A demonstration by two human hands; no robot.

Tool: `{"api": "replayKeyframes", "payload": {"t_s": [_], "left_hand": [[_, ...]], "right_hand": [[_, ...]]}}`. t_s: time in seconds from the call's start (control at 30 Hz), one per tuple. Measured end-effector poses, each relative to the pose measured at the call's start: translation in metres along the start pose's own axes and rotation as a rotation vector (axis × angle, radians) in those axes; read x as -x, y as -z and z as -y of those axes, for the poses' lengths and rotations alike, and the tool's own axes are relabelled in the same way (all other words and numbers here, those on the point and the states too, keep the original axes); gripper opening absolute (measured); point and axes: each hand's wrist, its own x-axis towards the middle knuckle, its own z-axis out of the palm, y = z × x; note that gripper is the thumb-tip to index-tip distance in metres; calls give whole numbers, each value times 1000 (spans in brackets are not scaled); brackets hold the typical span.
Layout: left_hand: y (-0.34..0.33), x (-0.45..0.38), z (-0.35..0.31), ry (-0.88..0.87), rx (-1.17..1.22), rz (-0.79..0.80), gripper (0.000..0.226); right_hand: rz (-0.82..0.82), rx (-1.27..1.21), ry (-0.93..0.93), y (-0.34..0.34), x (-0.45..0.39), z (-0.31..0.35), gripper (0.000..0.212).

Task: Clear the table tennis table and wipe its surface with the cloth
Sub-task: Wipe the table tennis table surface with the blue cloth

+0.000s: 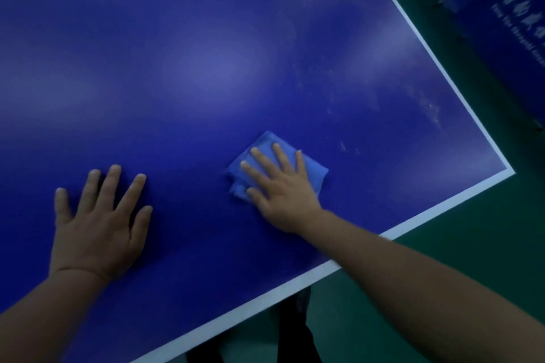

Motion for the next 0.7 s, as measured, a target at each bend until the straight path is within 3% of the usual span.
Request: {"api": "replayKeyframes", "payload": {"t_s": [0.07,0.13,0.2,0.23,0.3,0.4,0.47,0.5,0.6,0.7], "left_hand": [[6,7,-10,68,53,-6,72],[10,17,-35,114,140,-40,72],[13,24,-73,134,214,-91,71],[14,23,-94,136,241,-112,70],[13,17,-138,124,271,-132,68],[8,3,-189,126,288,-141,66],[2,-2,-208,142,253,-126,68],[-2,-2,-213,155,233,-122,68],[-6,-3,-217,158,203,-114,67],[-7,-5,-216,155,212,-95,67]], "right_hand": [[-32,19,-209,9,-11,-62,60],[-43,-29,-607,22,-9,-125,58],[-81,-132,-920,33,-3,-159,59],[-100,-154,-989,31,-3,-158,59],[-162,-130,-926,21,3,-123,59],[-156,-77,-345,2,56,-39,56],[-113,-44,-52,-6,107,-41,55],[-103,-46,-41,-5,119,-68,56],[-66,40,-384,9,121,-182,59],[-33,-75,-843,32,105,-257,63]]}}
